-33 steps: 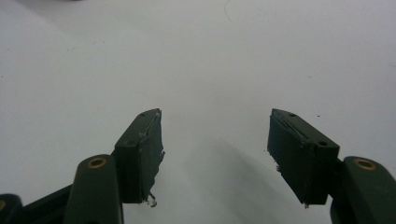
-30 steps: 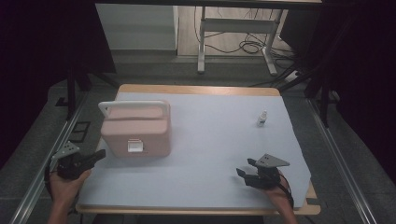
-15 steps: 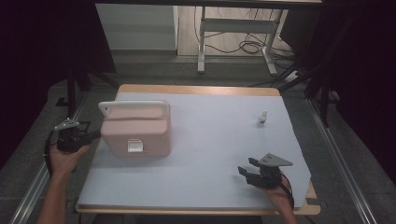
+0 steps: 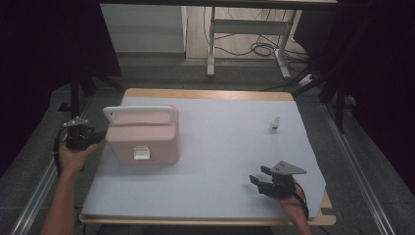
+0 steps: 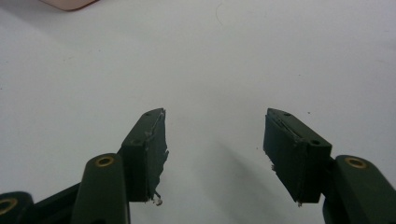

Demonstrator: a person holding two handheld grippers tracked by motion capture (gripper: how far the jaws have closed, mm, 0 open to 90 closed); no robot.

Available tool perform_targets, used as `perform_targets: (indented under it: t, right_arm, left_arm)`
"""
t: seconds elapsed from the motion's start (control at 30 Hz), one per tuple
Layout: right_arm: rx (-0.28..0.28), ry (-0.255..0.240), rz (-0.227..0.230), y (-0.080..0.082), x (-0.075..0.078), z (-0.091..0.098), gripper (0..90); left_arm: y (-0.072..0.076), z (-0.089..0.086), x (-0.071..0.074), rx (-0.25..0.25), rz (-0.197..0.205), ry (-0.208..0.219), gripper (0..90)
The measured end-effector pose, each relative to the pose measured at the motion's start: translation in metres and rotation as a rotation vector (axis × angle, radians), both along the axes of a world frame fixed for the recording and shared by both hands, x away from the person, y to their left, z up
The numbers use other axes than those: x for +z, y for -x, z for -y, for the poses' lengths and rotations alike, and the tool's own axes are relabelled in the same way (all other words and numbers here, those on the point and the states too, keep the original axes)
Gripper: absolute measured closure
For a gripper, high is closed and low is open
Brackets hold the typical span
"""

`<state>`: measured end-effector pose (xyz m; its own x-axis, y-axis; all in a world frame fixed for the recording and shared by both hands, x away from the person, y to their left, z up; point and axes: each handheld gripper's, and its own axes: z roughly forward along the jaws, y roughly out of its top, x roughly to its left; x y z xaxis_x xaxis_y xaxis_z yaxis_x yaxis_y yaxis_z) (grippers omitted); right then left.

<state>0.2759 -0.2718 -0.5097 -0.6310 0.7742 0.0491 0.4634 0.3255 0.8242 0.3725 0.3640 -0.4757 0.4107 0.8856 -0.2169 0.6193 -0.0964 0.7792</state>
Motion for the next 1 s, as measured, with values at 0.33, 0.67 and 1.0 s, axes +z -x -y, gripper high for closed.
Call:
perform_targets:
  t: [0.33,0.67,1.0]
  right_arm:
    - [-0.008,0.001,0.012,0.001,0.002,0.002,39.0]
    - [-0.007,0.002,0.013,0.001,0.002,0.001,38.6]
    - [-0.014,0.004,0.013,0.001,0.002,0.004,38.4]
  left_arm:
    - [-0.013,0.015,0.002,-0.009,-0.004,0.001,90.0]
    - [-0.020,0.019,0.001,-0.023,-0.005,0.011,90.0]
    - [-0.033,0.047,0.002,-0.067,-0.009,0.010,90.0]
